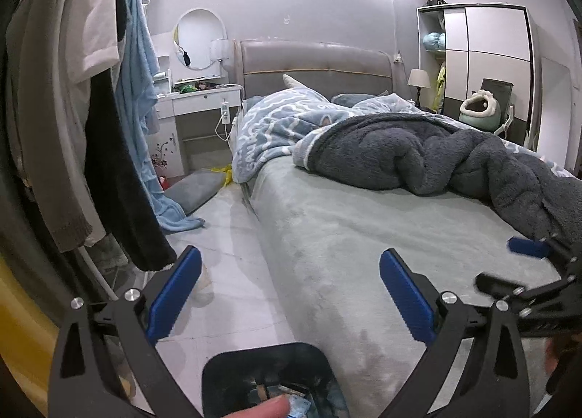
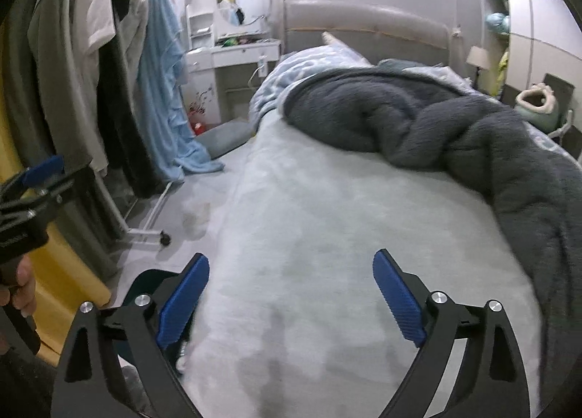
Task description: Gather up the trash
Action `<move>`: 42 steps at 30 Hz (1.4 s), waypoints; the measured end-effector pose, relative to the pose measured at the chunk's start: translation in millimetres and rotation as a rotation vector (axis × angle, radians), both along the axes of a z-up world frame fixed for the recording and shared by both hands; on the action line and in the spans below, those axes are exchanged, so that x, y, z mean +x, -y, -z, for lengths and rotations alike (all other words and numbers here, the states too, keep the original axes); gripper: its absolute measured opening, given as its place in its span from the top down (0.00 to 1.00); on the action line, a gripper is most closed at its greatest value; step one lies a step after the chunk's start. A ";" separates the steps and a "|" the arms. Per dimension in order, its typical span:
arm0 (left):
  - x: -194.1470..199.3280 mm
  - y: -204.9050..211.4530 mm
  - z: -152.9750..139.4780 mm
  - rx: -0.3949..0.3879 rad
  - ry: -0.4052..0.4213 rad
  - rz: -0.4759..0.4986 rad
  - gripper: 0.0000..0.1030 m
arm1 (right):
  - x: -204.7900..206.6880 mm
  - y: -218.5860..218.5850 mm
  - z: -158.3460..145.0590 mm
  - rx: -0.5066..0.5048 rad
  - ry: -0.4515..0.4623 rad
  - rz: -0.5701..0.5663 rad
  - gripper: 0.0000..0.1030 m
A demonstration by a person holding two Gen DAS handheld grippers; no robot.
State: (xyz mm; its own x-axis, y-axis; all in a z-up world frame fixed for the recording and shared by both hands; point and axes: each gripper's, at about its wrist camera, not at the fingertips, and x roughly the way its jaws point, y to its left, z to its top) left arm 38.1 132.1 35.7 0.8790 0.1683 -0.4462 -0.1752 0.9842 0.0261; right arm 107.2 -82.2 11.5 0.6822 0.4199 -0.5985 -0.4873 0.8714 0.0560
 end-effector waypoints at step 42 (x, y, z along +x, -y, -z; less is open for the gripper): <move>-170.0 37.5 -31.4 0.083 0.093 -0.041 0.03 | -194.0 172.8 -61.1 0.095 0.196 0.194 0.03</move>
State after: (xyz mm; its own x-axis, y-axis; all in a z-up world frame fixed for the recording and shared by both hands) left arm -131.9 94.7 67.1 0.9075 0.2382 -0.3461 -0.2210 0.9712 0.0888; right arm -86.7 -255.0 72.6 0.8539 0.3182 -0.4118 -0.3216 0.9448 0.0630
